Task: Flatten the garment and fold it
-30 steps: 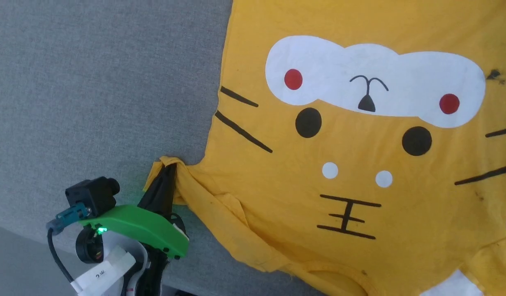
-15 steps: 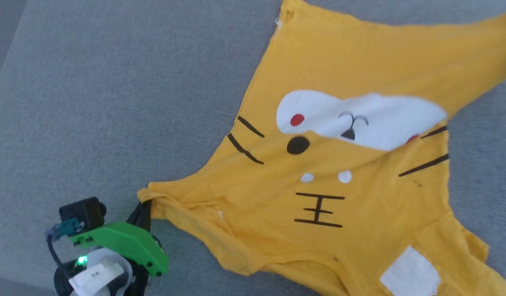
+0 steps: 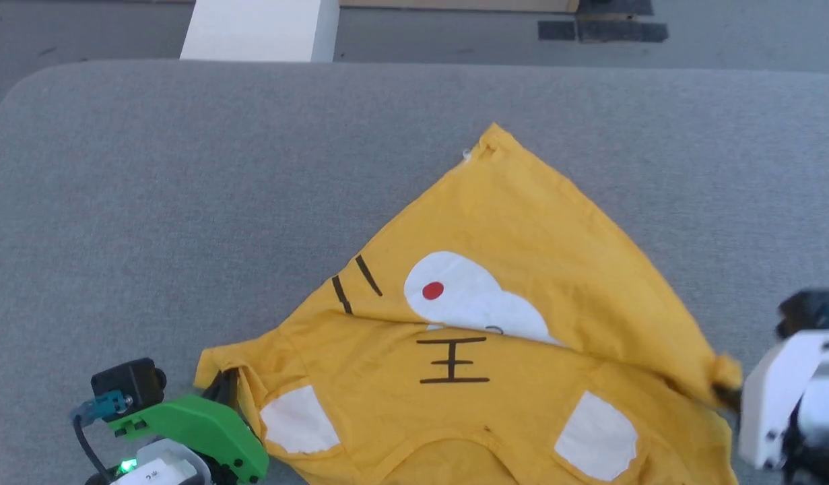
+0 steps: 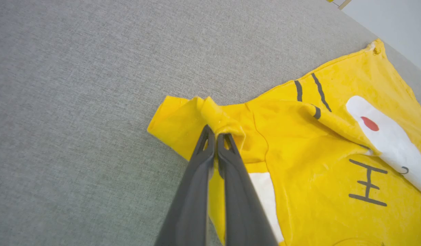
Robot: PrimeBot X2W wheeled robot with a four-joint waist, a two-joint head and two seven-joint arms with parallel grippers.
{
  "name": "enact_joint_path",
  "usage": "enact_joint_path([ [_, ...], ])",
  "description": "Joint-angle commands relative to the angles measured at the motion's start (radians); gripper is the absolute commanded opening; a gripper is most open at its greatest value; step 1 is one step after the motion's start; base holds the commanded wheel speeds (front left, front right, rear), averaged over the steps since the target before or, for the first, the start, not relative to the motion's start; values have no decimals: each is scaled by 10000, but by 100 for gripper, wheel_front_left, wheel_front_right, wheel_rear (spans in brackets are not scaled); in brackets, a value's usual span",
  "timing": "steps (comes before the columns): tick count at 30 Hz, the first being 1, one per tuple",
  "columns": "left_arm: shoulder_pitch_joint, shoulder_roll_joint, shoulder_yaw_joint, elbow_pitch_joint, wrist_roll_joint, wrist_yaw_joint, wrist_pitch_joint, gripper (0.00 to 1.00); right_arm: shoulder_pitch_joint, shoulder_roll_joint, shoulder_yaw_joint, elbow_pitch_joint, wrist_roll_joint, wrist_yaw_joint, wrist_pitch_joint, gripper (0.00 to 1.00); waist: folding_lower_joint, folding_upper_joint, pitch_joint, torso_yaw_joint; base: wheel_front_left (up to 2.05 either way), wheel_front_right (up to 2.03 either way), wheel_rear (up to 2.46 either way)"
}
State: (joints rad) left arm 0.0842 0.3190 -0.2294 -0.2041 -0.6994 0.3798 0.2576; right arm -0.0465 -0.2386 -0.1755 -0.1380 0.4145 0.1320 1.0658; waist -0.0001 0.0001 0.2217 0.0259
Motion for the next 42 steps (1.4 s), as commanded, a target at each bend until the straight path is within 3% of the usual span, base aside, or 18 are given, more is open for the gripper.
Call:
enact_joint_path([
  [1,111,-22,19,25,-30,27,-66,0,395,159,163,53,1,-13,-134,0,1,-1,-519,-416,0,0,0],
  [9,189,-184,-128,238,-119,-30,-131,0,1788,836,598,741,164,-13,-334,0,1,-1,-862,-310,0,0,0],
  [10,204,-199,-139,236,-127,-38,-150,0,1773,918,437,703,242,-13,-549,36,1,-1,-910,-298,0,0,0],
  [11,216,-206,-142,230,-127,-46,-176,0,1731,948,304,620,281,-13,-795,100,1,-1,-951,-288,0,0,0],
  [18,475,-159,-54,178,-150,73,-221,0,927,1519,-1058,-442,1206,-13,-2859,100,1,-1,-1224,-381,0,0,0],
  [23,623,-157,22,25,-181,181,-245,0,-322,1590,-991,-1062,1429,-13,-4820,100,1,-1,-1229,-501,0,0,0],
  [28,510,-126,-32,-68,-149,173,-208,0,-1694,1348,-126,-414,986,-13,-5822,100,1,-1,-1015,-378,0,0,0],
  [35,-66,-107,-259,-169,-45,-18,-135,0,-4156,797,1286,1568,-32,-13,-5533,100,1,-1,-120,381,0,0,0],
  [42,-749,-355,-558,73,-50,-289,-196,0,-6604,328,2480,4106,-1296,-13,-3559,100,1,-1,1020,1339,0,0,0],
])
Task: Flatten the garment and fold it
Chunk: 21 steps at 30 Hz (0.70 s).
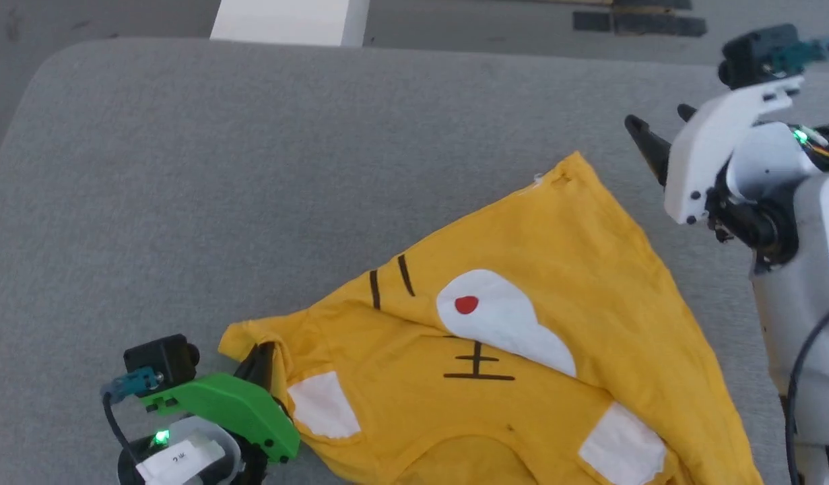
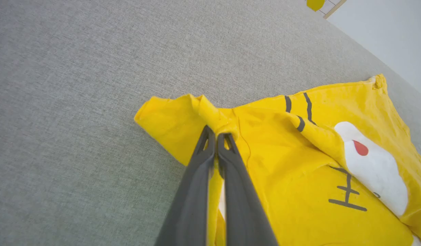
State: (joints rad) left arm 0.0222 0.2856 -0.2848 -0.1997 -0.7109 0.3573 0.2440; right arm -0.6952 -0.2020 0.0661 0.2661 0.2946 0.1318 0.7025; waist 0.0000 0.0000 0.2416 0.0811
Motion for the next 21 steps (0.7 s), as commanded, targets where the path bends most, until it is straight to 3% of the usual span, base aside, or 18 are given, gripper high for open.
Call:
enact_joint_path([
  [1,-204,-82,-26,71,38,-97,-88,0,-430,-104,207,431,-296,-11,517,100,0,0,1013,905,0,0,0],
  [6,-625,-320,-161,461,-61,-350,-263,0,-1755,-533,1375,1986,-1520,-11,2677,100,0,0,1731,1376,0,0,0],
  [9,-815,-398,-210,600,-77,-453,-343,0,-1980,-488,1647,2368,-1532,-11,3264,100,0,0,1939,1503,0,0,0],
  [20,-1075,-503,-319,911,-95,-556,-439,0,-1707,-789,2452,2899,-895,-11,4227,100,0,0,1981,1566,0,0,0],
  [21,-1075,-497,-315,933,-99,-551,-438,0,-1669,-811,2446,2885,-801,-11,4237,33,0,0,1931,1542,0,0,0],
])
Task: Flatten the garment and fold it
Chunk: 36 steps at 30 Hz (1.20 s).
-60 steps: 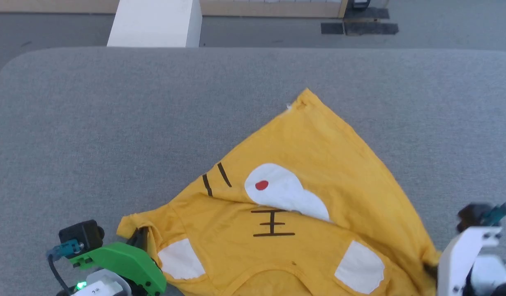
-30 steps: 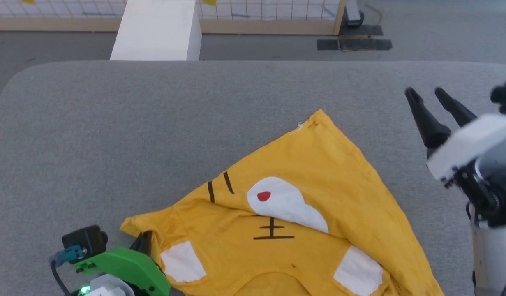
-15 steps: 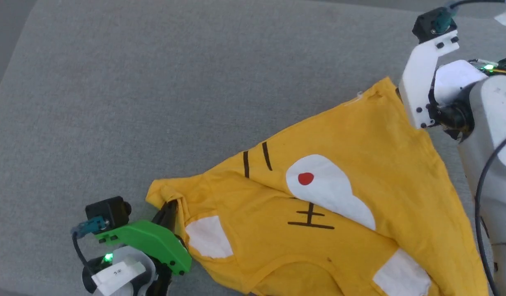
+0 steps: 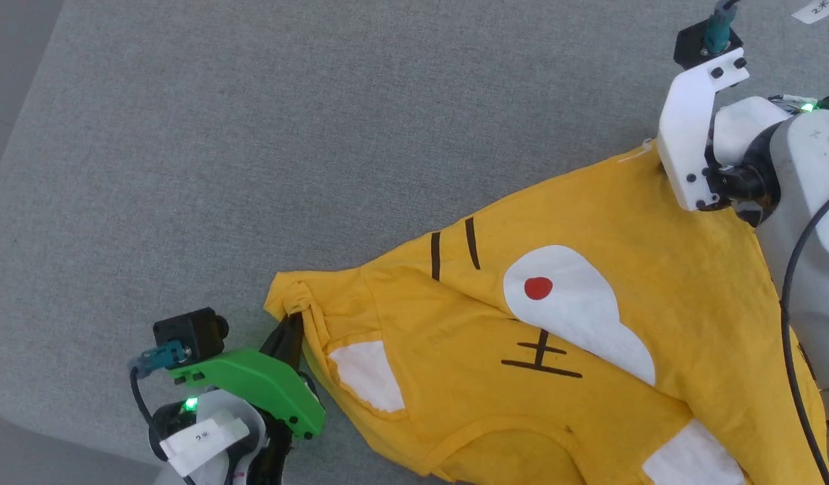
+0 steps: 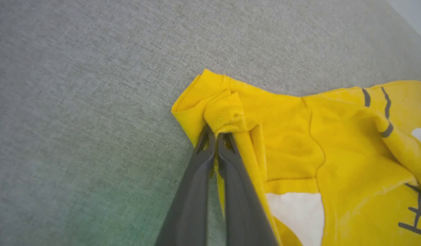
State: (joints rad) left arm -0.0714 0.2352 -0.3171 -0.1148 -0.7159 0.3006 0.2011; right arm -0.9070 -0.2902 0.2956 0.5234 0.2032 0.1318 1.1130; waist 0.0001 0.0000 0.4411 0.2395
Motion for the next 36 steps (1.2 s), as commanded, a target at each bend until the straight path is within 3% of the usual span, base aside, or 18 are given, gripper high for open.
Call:
enact_joint_path([
  [1,-127,15,12,99,-51,26,-8,0,484,64,136,289,203,-11,121,7,-1,0,-108,-69,0,0,0],
  [2,-104,25,19,119,-55,41,-5,0,526,53,110,238,303,-11,44,0,-1,0,-196,-114,0,0,0],
  [9,184,169,63,136,-59,166,56,0,834,57,-363,-396,980,-11,-1248,0,-1,0,-1123,-507,0,0,0],
  [13,460,335,110,16,-24,317,154,0,1482,-133,-675,-1351,1827,-11,-1864,0,-1,0,-1896,-842,0,0,0],
  [21,1289,533,275,-361,-117,726,346,0,4521,-702,-2201,-4121,3300,-11,-1832,0,-1,0,-3158,-1714,0,0,0],
  [24,1562,536,299,-475,-189,785,353,0,6136,-524,-3057,-5117,3627,-11,-1578,0,-1,0,-3499,-1932,0,0,0],
  [31,2075,450,454,-608,-440,841,224,0,9201,671,-4529,-6757,4121,-11,-639,0,-1,0,-3962,-2351,0,0,0],
  [36,2251,350,896,-840,-849,668,-104,0,9575,1215,-4744,-7398,4372,-11,-241,0,-1,0,-4063,-2679,0,0,0],
])
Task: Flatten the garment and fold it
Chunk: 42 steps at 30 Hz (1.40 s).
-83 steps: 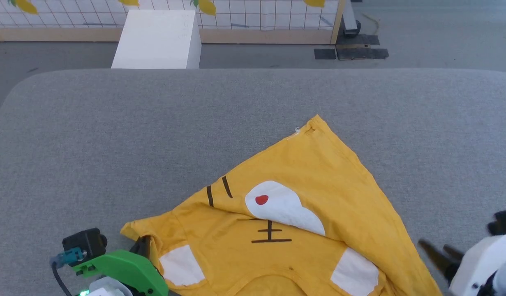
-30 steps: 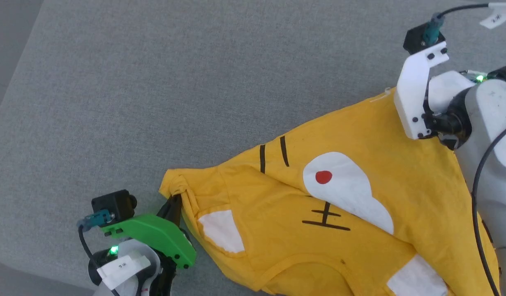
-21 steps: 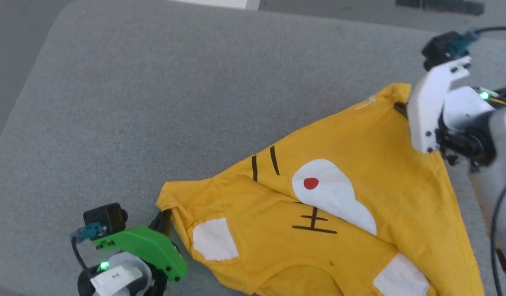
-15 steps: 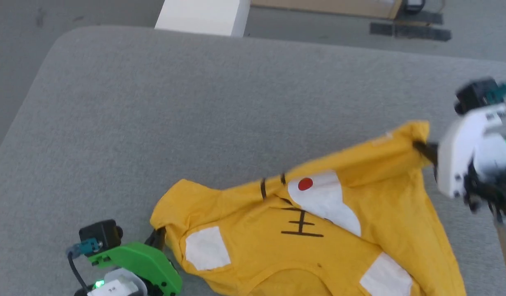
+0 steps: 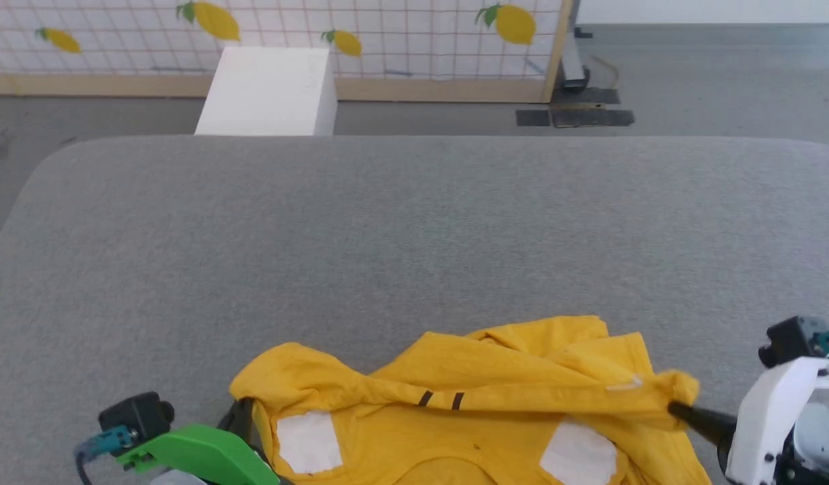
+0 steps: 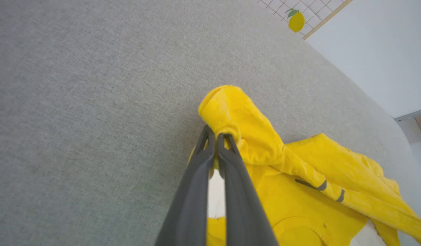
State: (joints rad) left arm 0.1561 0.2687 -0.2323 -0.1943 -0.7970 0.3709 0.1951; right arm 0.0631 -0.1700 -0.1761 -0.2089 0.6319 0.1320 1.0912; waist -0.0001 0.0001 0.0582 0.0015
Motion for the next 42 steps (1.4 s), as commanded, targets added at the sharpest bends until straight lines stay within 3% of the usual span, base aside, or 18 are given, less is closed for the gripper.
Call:
enact_joint_path([
  [1,-156,78,133,-85,-98,-146,-56,0,-306,108,-80,-130,161,-13,-67,0,1,-1,-241,-336,0,0,0],
  [6,-1577,604,462,-397,-294,-754,231,0,-1723,18,-147,-91,345,-13,7,0,1,-1,-260,-328,0,0,0],
  [12,-4684,1512,520,-235,-263,-1453,1280,0,-4201,-589,-266,266,229,-13,760,0,1,-1,-342,-140,0,0,0],
  [20,-8872,1975,191,1377,207,-2085,2110,0,-7402,-558,-725,1044,-39,-13,1840,0,1,-1,-132,-61,0,0,0],
  [25,-11145,2344,-89,2940,981,-2377,2220,0,-9191,-344,-772,1866,-859,-13,1817,0,1,-1,566,-203,0,0,0],
  [31,-13756,2754,-546,4771,2199,-2558,2106,0,-11526,-198,-553,2881,-2184,-13,1037,0,1,-1,2027,-413,0,0,0],
  [37,-16136,2848,-753,5970,3102,-2612,1461,0,-14147,556,-818,4096,-3380,-13,-540,0,1,-1,3609,-694,0,0,0],
  [42,-17748,2834,-812,6366,3908,-2472,-19,0,-15955,1008,-1149,5319,-4265,-13,-2200,0,1,-1,4639,-797,0,0,0],
])
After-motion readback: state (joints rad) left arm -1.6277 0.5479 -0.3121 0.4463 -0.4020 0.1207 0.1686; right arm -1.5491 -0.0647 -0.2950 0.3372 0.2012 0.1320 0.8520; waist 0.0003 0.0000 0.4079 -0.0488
